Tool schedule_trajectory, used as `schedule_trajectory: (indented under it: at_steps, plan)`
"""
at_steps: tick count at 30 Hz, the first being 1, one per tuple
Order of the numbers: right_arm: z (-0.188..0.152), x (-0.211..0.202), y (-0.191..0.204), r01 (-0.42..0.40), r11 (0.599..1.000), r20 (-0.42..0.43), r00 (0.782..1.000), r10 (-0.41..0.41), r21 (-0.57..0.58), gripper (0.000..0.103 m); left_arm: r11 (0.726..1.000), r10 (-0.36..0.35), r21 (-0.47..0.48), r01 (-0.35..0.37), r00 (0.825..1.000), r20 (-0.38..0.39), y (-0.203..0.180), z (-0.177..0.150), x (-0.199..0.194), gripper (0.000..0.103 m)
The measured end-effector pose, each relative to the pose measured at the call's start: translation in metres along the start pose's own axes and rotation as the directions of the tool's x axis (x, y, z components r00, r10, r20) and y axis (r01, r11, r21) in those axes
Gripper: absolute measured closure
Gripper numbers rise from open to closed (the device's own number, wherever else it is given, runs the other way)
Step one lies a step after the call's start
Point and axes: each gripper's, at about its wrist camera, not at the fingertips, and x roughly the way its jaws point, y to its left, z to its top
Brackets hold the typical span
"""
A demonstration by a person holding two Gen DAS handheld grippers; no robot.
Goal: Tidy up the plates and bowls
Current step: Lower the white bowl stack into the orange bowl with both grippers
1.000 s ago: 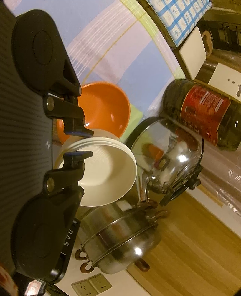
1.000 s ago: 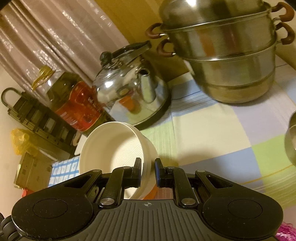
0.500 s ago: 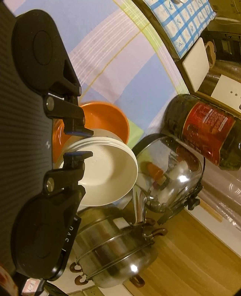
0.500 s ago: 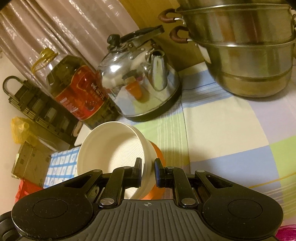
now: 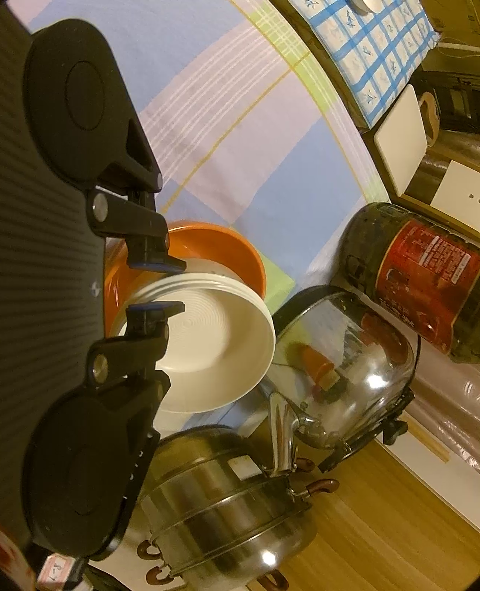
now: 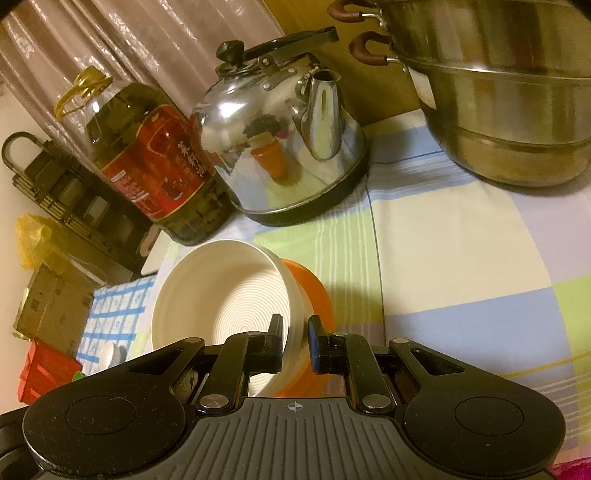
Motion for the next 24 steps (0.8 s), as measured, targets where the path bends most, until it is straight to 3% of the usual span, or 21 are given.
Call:
schedule_trajectory:
  at_steps: [24]
  plan:
    - [-0.005, 0.011, 0.002, 0.023, 0.998, -0.015, 1.0, -0.024, -0.06, 0.088, 1.0, 0.026, -0.001, -0.026, 0.999, -0.022, 0.004, 0.0, 0.013, 0.09]
